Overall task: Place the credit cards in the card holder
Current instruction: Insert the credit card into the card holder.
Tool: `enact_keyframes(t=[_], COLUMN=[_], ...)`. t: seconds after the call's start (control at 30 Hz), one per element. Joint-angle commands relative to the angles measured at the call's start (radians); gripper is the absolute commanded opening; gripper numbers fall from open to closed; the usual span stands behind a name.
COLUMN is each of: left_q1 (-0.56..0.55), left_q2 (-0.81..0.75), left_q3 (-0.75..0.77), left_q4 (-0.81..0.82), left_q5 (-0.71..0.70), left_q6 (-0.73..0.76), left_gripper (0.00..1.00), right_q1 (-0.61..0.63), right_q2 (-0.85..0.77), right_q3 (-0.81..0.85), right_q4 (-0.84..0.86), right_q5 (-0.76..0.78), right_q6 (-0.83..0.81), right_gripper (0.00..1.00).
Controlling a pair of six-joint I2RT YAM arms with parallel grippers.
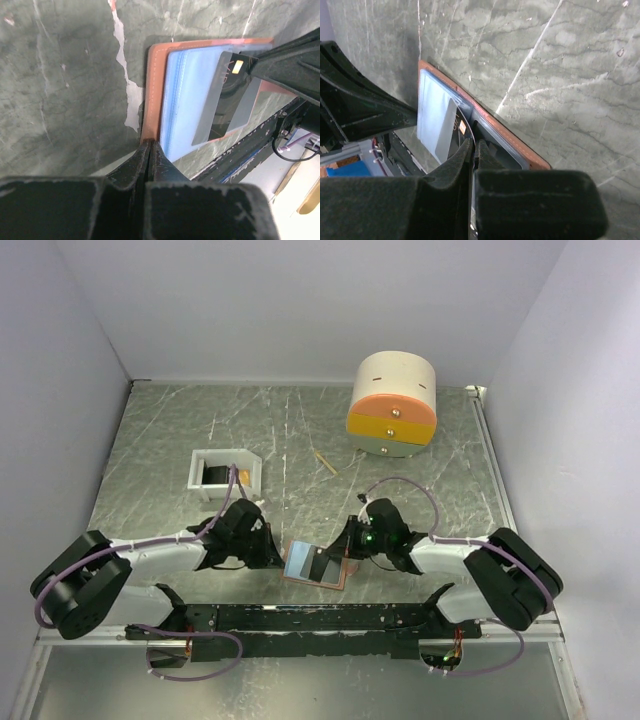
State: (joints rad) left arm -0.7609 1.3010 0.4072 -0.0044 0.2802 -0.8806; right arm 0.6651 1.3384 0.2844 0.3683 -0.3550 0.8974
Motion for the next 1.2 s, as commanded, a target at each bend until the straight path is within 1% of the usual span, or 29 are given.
enact_keyframes(t=[0.0, 0.1, 0.17, 0.23, 0.33, 0.4, 0.5, 0.7, 0.8, 1.17], left_q1=[-0.033, -0.049, -0.056, -0.059, -0.061, -0.061, -0.062, -0.063, -0.064, -0.063], left_q2=[-0.009, -0.018, -0.025, -0.03, -0.031, -0.026, -0.019, -0.024, -0.028, -0.019], left_q3=[-0.058, -0.078, -0.081, -0.077, -0.076, -0.08, -0.087, -0.093, -0.094, -0.09], left_q4=[-0.014, 0.036, 0.047, 0.039, 0.031, 0.042, 0.065, 0.074, 0.072, 0.078], left_q5=[0.023, 0.046, 0.047, 0.036, 0.023, 0.023, 0.031, 0.033, 0.032, 0.03], left_q6=[-0.036, -0.073, -0.086, -0.087, -0.084, -0.086, -0.093, -0.096, -0.095, -0.091], left_gripper=[0.07, 0.07, 0.07, 0.07, 0.08, 0.07, 0.07, 0.08, 0.08, 0.07], right_q1=[0.01, 0.021, 0.025, 0.028, 0.037, 0.047, 0.077, 0.169, 0.196, 0.221], right_q2=[0.039, -0.003, -0.054, -0.106, -0.148, -0.158, -0.153, -0.085, -0.046, -0.017], right_q3=[0.041, 0.078, 0.087, 0.09, 0.084, 0.07, 0.049, 0.059, 0.061, 0.069], right_q4=[-0.019, -0.118, -0.178, -0.237, -0.29, -0.289, -0.243, -0.207, -0.165, -0.066], right_q5=[0.032, 0.084, 0.114, 0.138, 0.143, 0.134, 0.12, 0.178, 0.178, 0.15], right_q6=[-0.027, -0.049, -0.056, -0.061, -0.057, -0.043, -0.003, 0.057, 0.077, 0.084], right_gripper=[0.08, 0.3, 0.38, 0.43, 0.45, 0.46, 0.47, 0.48, 0.49, 0.48])
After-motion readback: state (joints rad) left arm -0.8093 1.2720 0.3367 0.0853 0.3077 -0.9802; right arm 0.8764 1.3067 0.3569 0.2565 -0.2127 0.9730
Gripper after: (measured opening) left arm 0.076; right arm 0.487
